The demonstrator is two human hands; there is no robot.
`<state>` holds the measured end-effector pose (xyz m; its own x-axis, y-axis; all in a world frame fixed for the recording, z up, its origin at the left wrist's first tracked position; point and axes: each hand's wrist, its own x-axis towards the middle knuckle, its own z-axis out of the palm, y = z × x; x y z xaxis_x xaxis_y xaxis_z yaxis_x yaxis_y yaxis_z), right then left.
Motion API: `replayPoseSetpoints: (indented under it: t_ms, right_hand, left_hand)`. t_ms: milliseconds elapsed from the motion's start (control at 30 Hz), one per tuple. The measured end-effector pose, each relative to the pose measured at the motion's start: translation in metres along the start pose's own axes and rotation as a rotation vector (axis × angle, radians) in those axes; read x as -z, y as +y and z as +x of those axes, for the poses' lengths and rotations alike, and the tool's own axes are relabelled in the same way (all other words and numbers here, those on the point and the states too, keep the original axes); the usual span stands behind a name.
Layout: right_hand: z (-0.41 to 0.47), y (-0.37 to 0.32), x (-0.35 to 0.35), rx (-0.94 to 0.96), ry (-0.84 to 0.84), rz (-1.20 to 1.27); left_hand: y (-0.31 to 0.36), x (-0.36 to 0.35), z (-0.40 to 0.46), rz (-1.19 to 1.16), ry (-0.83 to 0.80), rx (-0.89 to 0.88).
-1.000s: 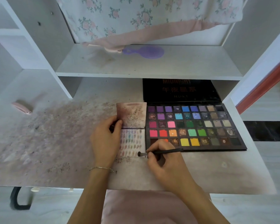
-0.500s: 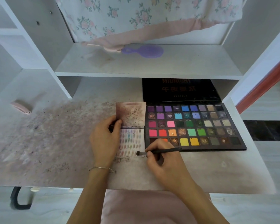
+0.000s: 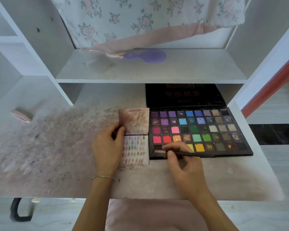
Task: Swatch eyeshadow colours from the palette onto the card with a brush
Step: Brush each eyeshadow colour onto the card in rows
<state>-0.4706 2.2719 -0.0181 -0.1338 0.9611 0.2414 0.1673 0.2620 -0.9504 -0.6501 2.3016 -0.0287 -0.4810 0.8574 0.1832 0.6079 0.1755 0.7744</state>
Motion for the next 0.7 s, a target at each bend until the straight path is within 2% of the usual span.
replayPoseSetpoints:
  t_ms: [233,333,567,700]
  right_hand:
    - [-0.005,0.008,0.042,-0.025,0.245,-0.062]
    - [-0.008,0.012,0.064,-0.024,0.367,-0.174]
    - [-0.016,0.020,0.102,-0.177,0.685,-0.319]
    - [-0.017,0.024,0.111,-0.234,0.746,-0.358]
  left_hand:
    - [0.000,0.001,0.000,-0.001,0.000,-0.016]
    - [0.000,0.002,-0.001,-0.001,0.002,-0.002]
    - [0.004,0.002,-0.003,0.030,0.002,-0.010]
    - [0.005,0.002,-0.003,0.042,0.002,-0.018]
